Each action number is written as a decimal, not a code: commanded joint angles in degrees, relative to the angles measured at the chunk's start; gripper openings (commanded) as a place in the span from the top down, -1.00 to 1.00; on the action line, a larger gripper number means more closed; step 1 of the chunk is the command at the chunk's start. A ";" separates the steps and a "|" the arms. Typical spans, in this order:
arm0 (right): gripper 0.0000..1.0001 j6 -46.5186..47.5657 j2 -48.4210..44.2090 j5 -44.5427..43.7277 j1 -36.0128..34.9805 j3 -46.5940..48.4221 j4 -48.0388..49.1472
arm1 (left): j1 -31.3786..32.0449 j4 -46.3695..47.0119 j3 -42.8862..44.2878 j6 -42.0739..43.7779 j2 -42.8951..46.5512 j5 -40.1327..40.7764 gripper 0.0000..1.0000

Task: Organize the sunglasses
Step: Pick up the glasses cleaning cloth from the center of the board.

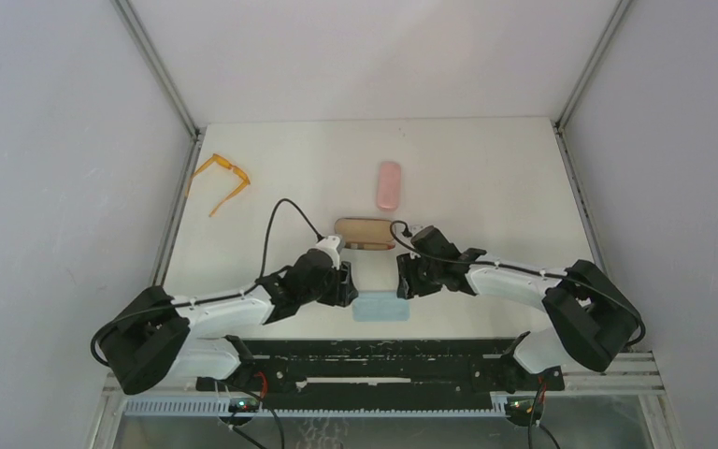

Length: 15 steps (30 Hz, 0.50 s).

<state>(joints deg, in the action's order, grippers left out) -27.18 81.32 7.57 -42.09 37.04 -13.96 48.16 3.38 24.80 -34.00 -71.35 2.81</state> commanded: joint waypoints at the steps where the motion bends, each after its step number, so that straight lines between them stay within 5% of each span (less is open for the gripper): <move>1: 0.11 -1.93 1.04 1.82 0.16 1.97 2.04 | -0.53 2.68 4.57 -0.51 -2.16 -0.50 -0.12; 15: 0.45 -1.25 4.88 2.64 0.43 3.05 -1.48 | -0.48 4.31 5.12 0.81 -6.26 -6.43 -0.03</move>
<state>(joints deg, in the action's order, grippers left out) -28.16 84.77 11.07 -41.95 39.03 -13.89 48.01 5.06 27.90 -33.89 -77.25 -0.75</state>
